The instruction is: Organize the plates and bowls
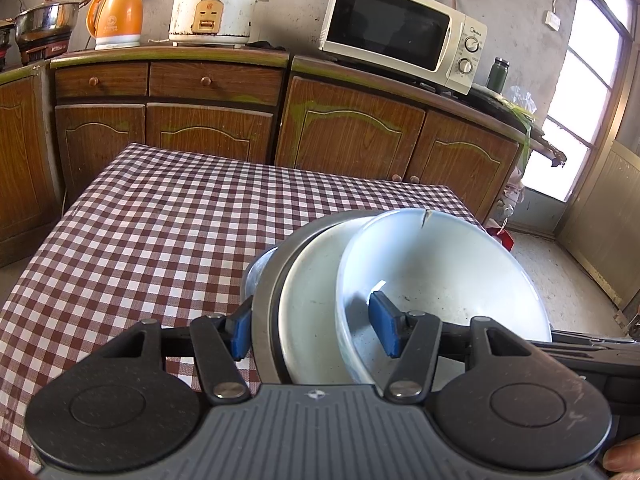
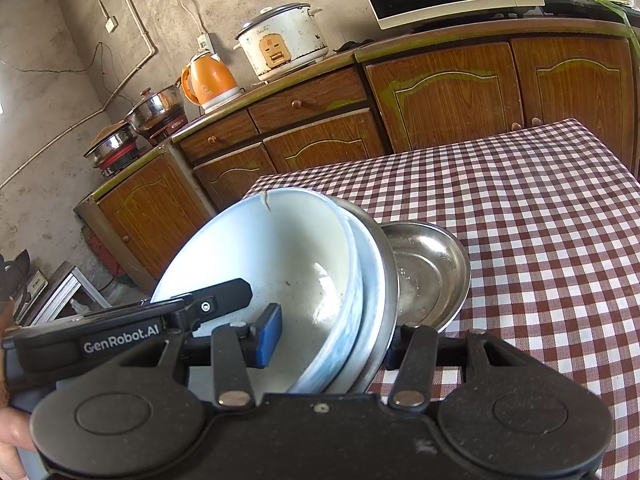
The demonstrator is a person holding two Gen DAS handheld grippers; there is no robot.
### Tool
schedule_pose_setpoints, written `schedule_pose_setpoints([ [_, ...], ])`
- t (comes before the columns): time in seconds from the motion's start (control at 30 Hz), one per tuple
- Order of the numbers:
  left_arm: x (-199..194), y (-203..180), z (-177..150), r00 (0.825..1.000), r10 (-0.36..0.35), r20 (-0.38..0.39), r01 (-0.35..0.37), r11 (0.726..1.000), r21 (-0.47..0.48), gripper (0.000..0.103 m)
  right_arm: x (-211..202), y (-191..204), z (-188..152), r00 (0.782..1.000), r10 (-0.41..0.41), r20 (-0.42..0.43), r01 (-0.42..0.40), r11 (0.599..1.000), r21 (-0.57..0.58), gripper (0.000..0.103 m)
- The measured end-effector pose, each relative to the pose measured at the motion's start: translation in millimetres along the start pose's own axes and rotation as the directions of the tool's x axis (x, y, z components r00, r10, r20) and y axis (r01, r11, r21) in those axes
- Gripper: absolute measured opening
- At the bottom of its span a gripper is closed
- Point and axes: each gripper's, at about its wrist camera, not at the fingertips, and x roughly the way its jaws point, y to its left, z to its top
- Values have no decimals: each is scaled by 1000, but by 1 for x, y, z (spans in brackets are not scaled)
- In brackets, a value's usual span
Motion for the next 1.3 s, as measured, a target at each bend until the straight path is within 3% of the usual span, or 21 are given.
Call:
schedule_pose_setpoints([
  [0.73,15,4,11,1000,-5,8,5,1000,4,58,0,-2,1,1000,-2,5,2,1000,-1,58],
  [1.3,24,9,26,999,-22,34,22,1000,7,58,11,-1,28,1000,-9,24,9,1000,-19,58],
])
